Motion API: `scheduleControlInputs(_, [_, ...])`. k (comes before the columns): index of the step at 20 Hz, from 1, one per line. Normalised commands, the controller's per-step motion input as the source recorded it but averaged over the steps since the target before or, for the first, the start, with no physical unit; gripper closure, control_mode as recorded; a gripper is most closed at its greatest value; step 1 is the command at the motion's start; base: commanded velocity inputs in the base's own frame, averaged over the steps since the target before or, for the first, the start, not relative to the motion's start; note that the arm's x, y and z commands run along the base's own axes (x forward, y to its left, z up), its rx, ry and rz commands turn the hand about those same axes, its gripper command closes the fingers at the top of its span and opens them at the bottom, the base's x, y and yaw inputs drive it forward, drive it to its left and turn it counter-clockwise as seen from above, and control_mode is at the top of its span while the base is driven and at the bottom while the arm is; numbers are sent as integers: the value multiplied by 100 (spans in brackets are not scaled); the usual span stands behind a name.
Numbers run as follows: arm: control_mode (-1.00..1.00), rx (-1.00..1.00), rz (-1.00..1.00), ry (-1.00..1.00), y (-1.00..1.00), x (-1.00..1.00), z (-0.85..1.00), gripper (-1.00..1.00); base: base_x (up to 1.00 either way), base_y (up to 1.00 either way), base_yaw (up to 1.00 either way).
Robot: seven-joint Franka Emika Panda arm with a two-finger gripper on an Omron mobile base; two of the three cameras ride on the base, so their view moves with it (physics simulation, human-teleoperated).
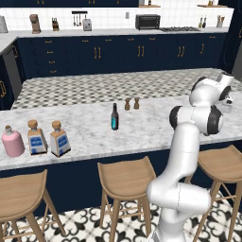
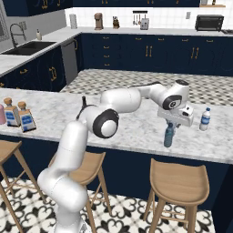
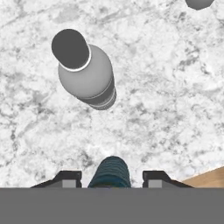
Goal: Move the plastic bottles in the middle to the plastics group, and the glass bottles in the middle to the glass group.
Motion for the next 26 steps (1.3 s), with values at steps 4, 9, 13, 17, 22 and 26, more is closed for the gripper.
scheduleControlInputs(4, [-100,0,0,0,0,1,0,-100,0,0,0])
scheduleControlInputs(9, [-100,0,-2,0,0,-1,12,-100,0,0,0])
scheduleControlInputs(13, [-100,0,-6,0,41,-52,46,-100,0,0,0])
scheduleControlInputs(17, [-100,-1,-3,0,67,-66,52,-100,0,0,0])
scheduleControlInputs(22, [-100,-1,-4,0,87,-49,48,-100,0,0,0])
scheduleControlInputs(26, [-100,0,-4,0,81,-35,45,-100,0,0,0])
